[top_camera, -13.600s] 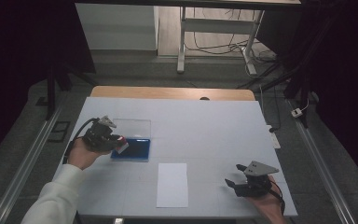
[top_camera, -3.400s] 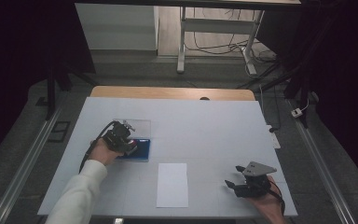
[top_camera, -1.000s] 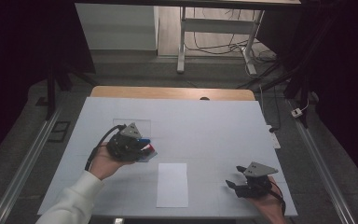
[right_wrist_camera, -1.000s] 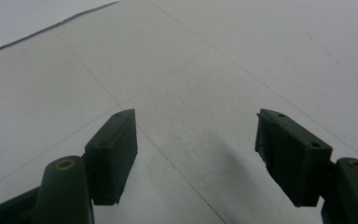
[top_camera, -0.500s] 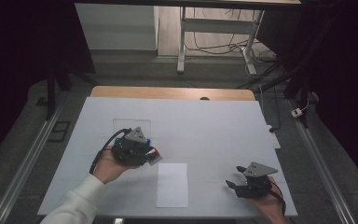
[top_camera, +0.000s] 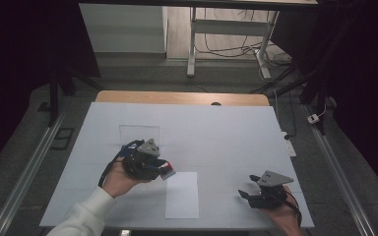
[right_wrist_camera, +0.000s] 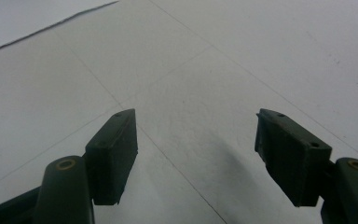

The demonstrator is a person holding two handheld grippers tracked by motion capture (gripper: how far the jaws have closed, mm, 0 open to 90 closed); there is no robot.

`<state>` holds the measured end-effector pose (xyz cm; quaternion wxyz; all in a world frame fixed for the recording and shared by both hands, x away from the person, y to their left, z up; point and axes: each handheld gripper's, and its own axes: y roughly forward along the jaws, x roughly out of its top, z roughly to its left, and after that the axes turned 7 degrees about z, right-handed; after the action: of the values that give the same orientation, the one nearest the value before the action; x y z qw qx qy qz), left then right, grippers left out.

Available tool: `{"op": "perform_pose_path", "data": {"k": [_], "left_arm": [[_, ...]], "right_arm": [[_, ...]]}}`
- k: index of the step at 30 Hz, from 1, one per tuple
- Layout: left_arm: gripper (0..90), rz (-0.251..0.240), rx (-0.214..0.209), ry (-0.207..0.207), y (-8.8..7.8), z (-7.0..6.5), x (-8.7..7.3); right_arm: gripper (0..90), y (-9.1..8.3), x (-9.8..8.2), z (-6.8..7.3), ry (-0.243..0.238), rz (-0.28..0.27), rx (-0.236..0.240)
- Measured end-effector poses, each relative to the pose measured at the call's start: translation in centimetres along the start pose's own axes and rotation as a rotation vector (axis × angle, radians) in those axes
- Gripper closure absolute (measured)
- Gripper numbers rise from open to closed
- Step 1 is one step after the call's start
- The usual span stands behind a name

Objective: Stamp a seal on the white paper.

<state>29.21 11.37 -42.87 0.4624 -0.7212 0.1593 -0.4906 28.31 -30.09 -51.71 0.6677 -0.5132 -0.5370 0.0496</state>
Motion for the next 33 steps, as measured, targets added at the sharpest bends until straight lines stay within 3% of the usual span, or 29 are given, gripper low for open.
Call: {"op": "perform_pose_path", "data": {"k": [15,33], "left_arm": [[70.2,0.035,-0.044,0.035,1.3,-1.3,0.0],[70.2,0.090,-0.074,0.046,3.5,-2.2,0.0]], "right_arm": [[29.2,0.0,0.0,0.0,-0.001,-0.002,-0.003],[29.2,0.0,0.0,0.0,-0.005,-0.001,-0.001]]}}
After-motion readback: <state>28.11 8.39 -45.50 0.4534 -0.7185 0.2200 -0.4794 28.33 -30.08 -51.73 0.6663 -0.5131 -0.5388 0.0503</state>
